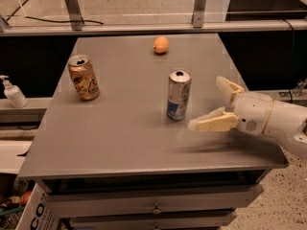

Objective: Place redbull can upright

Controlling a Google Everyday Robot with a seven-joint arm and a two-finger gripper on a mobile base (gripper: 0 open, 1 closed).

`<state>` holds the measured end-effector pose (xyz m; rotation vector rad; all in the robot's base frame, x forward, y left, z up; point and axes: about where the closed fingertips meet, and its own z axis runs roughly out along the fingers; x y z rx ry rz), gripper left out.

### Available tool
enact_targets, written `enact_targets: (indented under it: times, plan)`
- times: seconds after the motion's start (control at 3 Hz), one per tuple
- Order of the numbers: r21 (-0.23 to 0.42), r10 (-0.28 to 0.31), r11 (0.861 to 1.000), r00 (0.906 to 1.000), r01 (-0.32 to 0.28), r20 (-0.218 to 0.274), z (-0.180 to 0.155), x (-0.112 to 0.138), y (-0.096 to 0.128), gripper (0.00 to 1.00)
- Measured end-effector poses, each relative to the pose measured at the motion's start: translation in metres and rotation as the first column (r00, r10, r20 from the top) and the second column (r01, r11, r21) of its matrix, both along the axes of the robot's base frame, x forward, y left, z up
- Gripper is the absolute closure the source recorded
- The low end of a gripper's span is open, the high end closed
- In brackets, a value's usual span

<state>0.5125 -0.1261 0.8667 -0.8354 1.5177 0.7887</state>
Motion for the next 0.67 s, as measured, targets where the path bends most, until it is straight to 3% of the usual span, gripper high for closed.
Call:
enact_targets:
  times: [0.33, 0.67]
  plan:
    - [-0.023, -0.063, 0.998, 0.9979, 0.063, 0.017, 0.006, 0.0009, -0.0376, 0.0]
    - [-0.024, -0.068, 0.997, 0.9975, 0.068, 0.018, 0.0065, 0.0012, -0.0402, 0.0]
